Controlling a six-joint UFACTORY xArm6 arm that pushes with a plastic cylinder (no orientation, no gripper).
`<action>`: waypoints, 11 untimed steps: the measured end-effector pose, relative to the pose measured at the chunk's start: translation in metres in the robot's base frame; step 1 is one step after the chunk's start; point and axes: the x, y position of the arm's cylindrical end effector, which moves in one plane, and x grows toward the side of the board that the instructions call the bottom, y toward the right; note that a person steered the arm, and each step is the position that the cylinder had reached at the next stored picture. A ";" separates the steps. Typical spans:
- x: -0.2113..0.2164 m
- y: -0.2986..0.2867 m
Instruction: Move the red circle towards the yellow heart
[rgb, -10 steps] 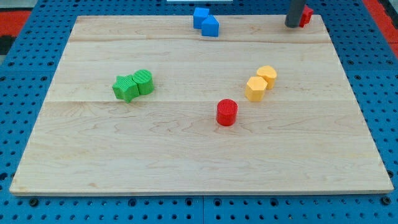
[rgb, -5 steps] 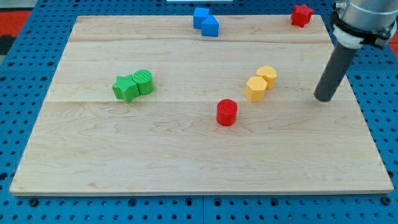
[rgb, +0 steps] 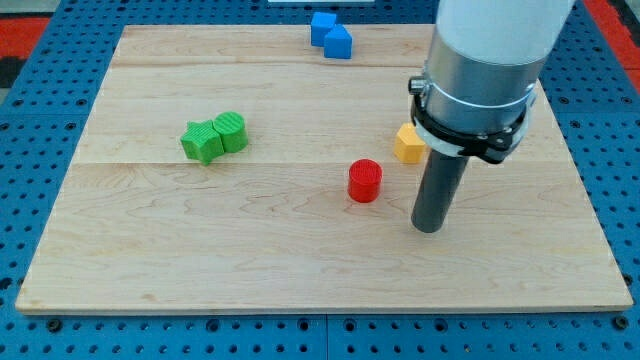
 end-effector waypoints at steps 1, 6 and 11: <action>0.000 -0.011; -0.071 -0.058; -0.112 -0.113</action>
